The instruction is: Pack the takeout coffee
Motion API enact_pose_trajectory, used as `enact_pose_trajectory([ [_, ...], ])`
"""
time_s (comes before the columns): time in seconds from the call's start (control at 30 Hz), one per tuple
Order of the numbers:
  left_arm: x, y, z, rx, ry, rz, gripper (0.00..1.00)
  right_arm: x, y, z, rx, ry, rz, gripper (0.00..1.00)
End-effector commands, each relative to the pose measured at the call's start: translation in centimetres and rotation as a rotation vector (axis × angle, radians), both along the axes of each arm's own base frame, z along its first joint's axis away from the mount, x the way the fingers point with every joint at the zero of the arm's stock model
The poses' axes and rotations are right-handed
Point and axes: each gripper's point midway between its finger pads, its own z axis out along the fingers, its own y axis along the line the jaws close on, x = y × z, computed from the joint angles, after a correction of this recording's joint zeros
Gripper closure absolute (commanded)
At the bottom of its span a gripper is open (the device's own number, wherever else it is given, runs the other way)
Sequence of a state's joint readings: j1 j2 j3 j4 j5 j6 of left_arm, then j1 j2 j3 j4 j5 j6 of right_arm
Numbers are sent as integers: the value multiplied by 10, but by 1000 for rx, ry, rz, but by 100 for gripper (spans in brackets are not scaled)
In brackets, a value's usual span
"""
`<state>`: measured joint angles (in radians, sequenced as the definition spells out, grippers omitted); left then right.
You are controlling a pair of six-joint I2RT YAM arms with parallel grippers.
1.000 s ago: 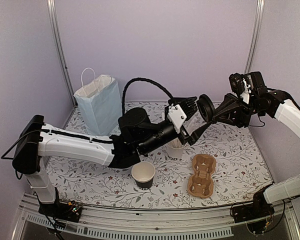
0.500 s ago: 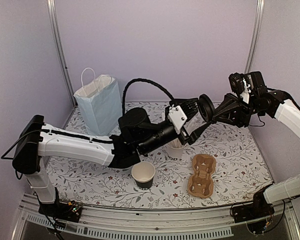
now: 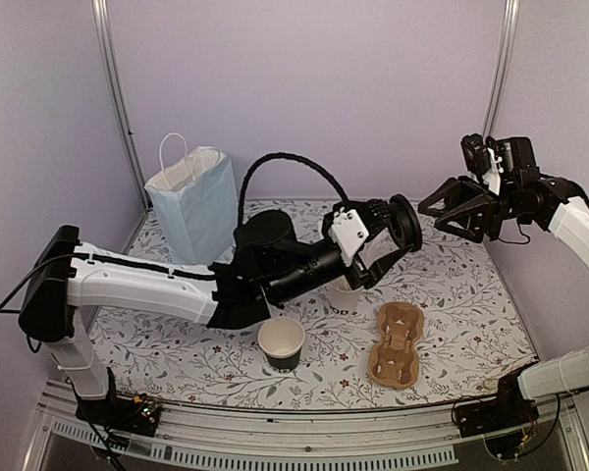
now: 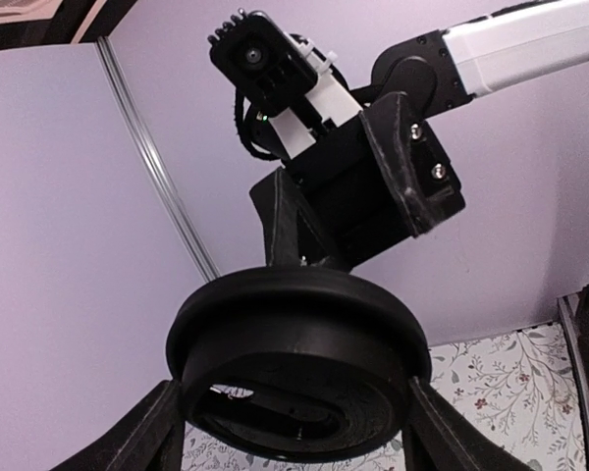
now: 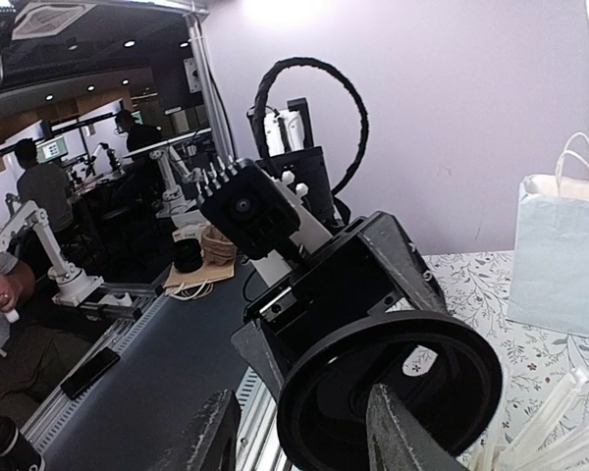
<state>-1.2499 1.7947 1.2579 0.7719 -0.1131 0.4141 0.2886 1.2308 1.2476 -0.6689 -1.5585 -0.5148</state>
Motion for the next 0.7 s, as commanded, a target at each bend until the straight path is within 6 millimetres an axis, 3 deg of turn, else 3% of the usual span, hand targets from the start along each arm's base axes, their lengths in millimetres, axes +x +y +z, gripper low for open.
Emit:
enact_pose_trajectory([
  [0.0, -4, 23, 17, 36, 68, 8, 27, 4, -20, 26, 10, -61, -99, 50],
  [0.13, -14, 39, 15, 150, 159, -8, 28, 31, -33, 16, -82, -171, -303, 46],
  [0.3, -25, 69, -14, 374, 320, 17, 29, 88, -55, -22, -283, -238, -625, 44],
  [0.53, -30, 107, -58, 617, 527, 117, 30, 169, -132, -50, -515, -317, -1168, 41],
  [0.67, -30, 127, -100, 800, 615, 201, 35, 196, -162, -91, -589, -286, -1332, 40],
])
